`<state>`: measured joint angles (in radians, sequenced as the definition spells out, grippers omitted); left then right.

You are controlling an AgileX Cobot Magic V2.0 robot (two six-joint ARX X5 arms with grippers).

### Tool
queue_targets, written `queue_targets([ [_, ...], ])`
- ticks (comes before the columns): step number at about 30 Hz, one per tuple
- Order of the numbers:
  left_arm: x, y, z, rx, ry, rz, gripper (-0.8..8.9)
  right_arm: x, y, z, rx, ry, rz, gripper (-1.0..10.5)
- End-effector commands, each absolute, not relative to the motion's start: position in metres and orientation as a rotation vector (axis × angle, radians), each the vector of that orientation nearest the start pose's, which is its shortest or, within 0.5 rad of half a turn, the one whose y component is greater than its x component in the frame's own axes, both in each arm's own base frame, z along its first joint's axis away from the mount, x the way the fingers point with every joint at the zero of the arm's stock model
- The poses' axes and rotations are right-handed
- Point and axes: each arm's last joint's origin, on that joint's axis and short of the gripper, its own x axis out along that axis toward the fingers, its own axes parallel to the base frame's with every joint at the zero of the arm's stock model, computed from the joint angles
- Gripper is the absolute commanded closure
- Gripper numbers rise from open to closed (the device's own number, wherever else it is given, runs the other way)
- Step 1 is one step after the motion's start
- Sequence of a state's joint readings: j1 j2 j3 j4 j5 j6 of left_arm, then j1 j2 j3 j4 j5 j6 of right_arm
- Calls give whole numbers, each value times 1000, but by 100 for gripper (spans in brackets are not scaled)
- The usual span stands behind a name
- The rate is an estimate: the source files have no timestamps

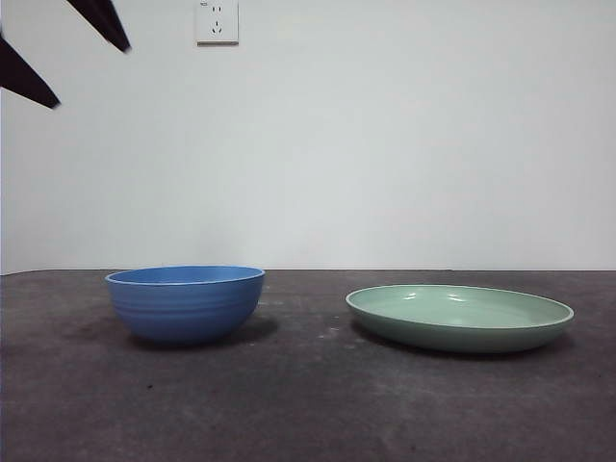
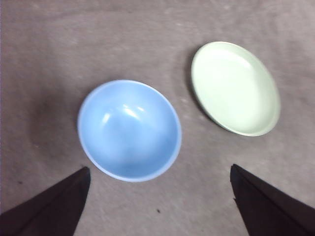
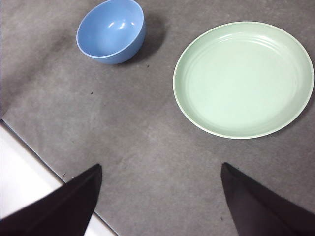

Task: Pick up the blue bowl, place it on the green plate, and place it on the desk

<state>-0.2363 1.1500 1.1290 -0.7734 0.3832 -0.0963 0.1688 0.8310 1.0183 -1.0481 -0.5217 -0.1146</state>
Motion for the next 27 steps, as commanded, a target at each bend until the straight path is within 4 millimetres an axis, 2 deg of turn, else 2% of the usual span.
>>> queue_targets([
  [1, 237, -71, 333, -120, 848, -500, 367, 128, 37, 339, 55, 803, 695, 561],
  [7, 274, -83, 312, -63, 937, -428, 376, 128, 37, 339, 55, 803, 695, 561],
  [14, 309, -91, 267, -28, 1049, -361, 376, 128, 37, 339, 55, 803, 695, 561],
  [21, 331, -97, 227, -20, 1142, -346, 377, 129, 37, 339, 53, 796, 695, 561],
  [27, 340, -101, 203, -8, 1199, -323, 378, 129, 37, 339, 53, 795, 695, 561],
])
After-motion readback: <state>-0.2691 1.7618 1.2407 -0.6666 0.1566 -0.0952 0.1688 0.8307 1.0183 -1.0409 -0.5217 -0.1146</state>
